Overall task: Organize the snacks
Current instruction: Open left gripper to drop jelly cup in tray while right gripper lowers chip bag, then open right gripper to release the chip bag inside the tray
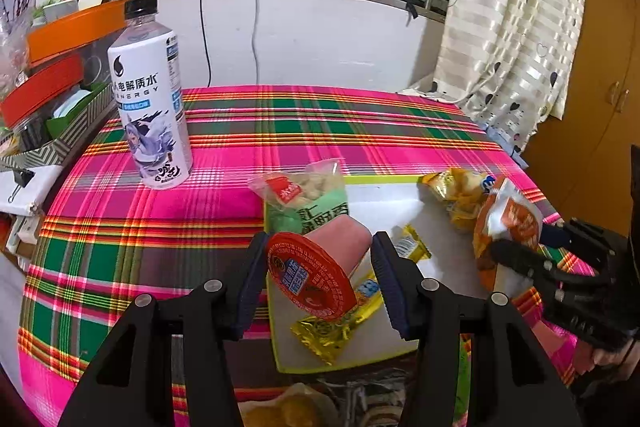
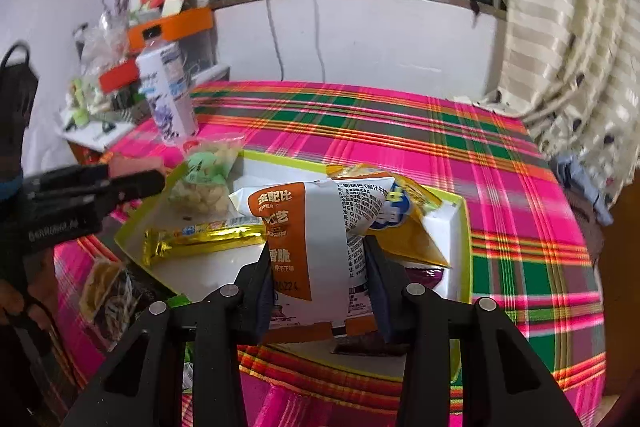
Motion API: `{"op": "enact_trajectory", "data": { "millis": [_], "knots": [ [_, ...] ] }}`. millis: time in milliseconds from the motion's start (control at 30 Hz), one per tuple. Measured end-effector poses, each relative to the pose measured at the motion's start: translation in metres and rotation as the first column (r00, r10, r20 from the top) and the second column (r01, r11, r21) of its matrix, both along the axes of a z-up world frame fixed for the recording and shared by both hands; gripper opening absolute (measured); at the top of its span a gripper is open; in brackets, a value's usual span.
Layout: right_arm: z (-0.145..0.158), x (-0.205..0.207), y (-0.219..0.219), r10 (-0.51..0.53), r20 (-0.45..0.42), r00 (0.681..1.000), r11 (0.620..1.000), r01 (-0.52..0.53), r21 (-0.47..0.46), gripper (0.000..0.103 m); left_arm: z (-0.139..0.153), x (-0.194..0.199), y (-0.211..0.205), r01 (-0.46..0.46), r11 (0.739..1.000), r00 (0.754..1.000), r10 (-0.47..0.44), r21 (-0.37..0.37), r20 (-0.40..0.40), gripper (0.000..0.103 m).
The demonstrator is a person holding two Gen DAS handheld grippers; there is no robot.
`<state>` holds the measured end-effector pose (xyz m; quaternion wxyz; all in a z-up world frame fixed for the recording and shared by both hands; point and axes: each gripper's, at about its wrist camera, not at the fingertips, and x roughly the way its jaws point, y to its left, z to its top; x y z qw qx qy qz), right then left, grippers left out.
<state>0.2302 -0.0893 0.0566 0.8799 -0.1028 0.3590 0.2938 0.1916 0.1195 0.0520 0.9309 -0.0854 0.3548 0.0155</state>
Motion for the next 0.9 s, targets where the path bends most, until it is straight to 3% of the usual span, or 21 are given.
{"op": "enact_trajectory", "data": {
  "millis": [500,600,700,900],
  "knots": [
    [-0.009,0.006,0.029,0.083,-0.039,0.996,0.997,-0.083,0.003,0.04,-0.012,0.007,0.0,0.053,0.998,0.998,-0.054,-0.015,-0.043,0.053],
    [-0.013,0.01,0.029,0.077,-0.06,0.995,0.997,-0.077,0.0,0.046,-0.017,0.011,-0.001,0.071,0.997,0.995,-0.073,-0.031,-0.066,0.053],
    [-0.011,0.008,0.028,0.074,-0.057,0.996,0.997,-0.074,-0.005,0.051,-0.015,0.008,-0.002,0.078,0.996,0.996,-0.08,-0.039,-0.041,0.053],
    [0.003,-0.007,0.019,0.079,-0.028,0.996,0.996,-0.078,0.029,0.051,-0.005,-0.002,0.002,0.062,0.998,0.998,-0.061,-0.032,0.004,0.053]
  ]
}}
